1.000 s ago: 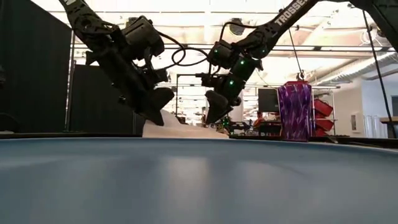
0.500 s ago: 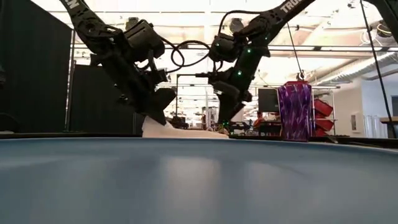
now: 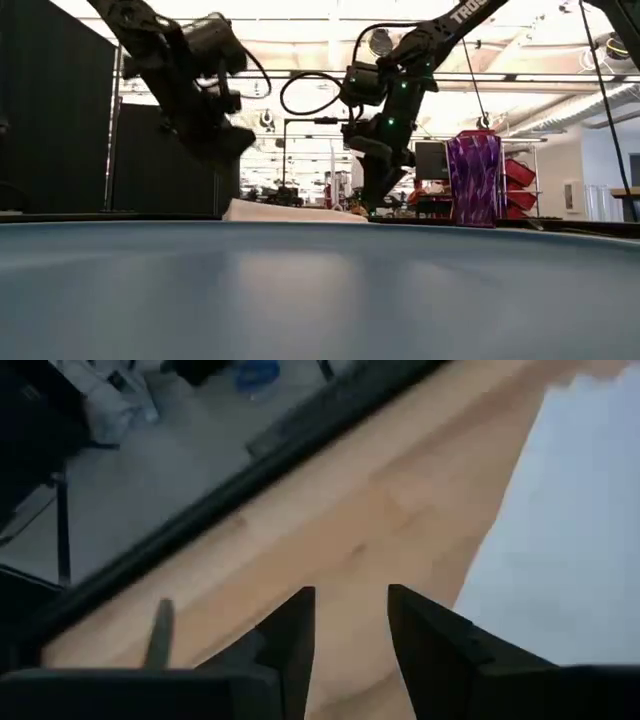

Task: Set table place
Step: Fold the white napkin

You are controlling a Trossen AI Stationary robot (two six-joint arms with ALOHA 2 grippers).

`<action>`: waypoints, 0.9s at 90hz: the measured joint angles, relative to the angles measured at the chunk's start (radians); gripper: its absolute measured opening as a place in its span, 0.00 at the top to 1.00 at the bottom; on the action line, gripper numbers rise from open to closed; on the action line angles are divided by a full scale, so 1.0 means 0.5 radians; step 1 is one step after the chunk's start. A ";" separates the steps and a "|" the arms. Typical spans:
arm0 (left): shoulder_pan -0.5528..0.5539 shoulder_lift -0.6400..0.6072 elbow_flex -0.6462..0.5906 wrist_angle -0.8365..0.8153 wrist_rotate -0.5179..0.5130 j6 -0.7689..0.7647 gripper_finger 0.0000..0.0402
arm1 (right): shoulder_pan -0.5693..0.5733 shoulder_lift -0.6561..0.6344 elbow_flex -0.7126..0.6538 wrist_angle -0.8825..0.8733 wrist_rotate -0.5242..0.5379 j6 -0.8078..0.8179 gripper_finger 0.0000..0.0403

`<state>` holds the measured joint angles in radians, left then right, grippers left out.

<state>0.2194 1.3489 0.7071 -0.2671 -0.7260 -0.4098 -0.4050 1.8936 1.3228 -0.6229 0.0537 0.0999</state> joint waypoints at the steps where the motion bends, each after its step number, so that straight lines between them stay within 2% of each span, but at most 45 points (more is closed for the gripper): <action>1: -0.003 -0.014 0.000 -0.002 0.001 0.000 0.72 | 0.002 0.003 0.000 0.005 -0.001 0.004 0.52; 15: -0.051 -0.084 0.002 0.036 0.200 -0.006 0.72 | 0.033 0.056 0.000 0.017 -0.006 0.040 0.52; 23: -0.082 -0.030 0.003 0.115 0.389 -0.006 0.72 | 0.048 0.083 0.000 0.022 -0.006 0.041 0.52; 29: -0.111 0.035 0.003 0.129 0.444 -0.006 0.72 | 0.060 0.104 0.000 0.029 -0.006 0.061 0.52; 56: -0.194 0.212 0.002 0.141 0.442 -0.055 0.72 | 0.099 0.206 -0.001 0.000 -0.008 0.155 0.52; 81: -0.223 0.165 0.002 0.135 0.242 -0.011 0.72 | 0.260 0.202 -0.001 0.130 -0.054 0.293 0.52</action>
<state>0.1080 1.4313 0.7082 -0.1997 -0.6049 -0.4155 -0.2749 1.9945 1.3224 -0.5578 0.0266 0.2462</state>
